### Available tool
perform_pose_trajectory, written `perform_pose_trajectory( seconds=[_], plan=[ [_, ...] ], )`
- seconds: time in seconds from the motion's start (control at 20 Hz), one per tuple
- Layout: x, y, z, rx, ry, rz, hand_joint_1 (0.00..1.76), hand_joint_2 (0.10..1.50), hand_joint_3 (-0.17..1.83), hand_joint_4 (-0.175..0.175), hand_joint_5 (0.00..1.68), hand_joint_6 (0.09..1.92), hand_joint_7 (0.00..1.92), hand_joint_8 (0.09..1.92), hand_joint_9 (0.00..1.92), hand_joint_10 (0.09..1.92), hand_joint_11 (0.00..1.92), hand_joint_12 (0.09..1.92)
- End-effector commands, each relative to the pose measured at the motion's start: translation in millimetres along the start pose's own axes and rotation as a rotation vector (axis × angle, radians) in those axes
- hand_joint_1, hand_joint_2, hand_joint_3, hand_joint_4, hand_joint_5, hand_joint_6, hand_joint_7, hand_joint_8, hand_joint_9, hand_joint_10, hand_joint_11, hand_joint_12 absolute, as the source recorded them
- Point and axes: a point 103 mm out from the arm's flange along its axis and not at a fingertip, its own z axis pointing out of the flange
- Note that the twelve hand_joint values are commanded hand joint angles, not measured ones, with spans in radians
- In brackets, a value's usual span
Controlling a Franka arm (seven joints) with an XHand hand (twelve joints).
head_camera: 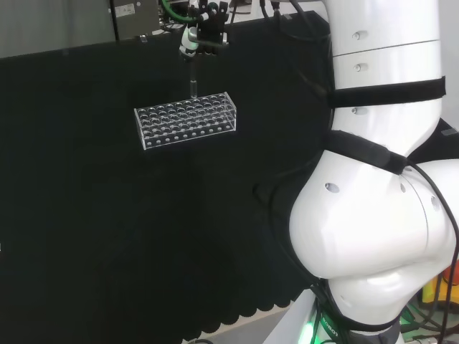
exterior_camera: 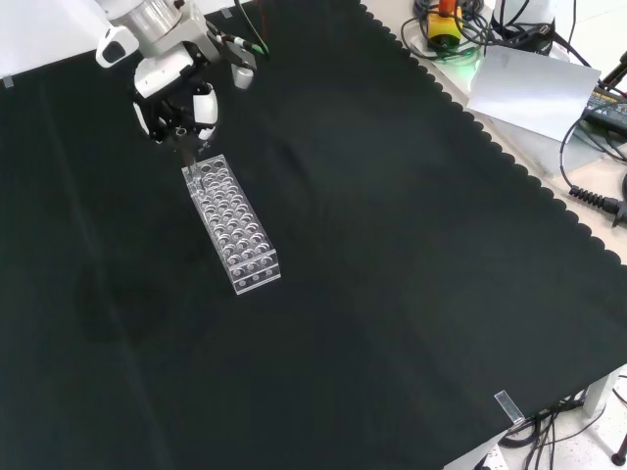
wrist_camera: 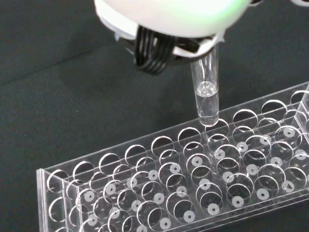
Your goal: Put the test tube back in the rack.
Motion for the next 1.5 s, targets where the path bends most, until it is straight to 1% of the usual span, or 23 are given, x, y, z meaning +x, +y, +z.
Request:
perform_pose_trajectory(
  seconds=[0.05, 0.45, 0.75, 1.0, 1.25, 1.5],
  plan=[
    [-1, -1, 4, 0.012, 0.000, 0.000, 1.23, 0.66, 0.63, -0.175, 1.32, 0.56, 1.70, 0.51, 1.62, 0.66, 1.27, 0.86],
    [-7, -2, 7, 0.016, -0.011, 0.008, 1.23, 0.66, 0.63, -0.175, 1.32, 0.56, 1.70, 0.51, 1.62, 0.66, 1.27, 0.86],
    [-14, -2, 11, 0.025, -0.005, 0.013, 1.23, 0.66, 0.63, -0.175, 1.32, 0.56, 1.70, 0.51, 1.62, 0.66, 1.27, 0.86],
    [-11, 0, 12, 0.026, -0.003, 0.014, 1.23, 0.66, 0.63, -0.175, 1.32, 0.56, 1.70, 0.51, 1.62, 0.66, 1.26, 0.86],
    [-2, 2, 8, 0.021, -0.003, -0.003, 1.23, 0.66, 0.63, -0.175, 1.32, 0.56, 1.70, 0.51, 1.62, 0.66, 1.27, 0.86],
    [-2, 3, 9, 0.025, -0.006, -0.003, 1.23, 0.66, 0.63, -0.175, 1.32, 0.56, 1.70, 0.51, 1.62, 0.66, 1.26, 0.86]
  ],
)
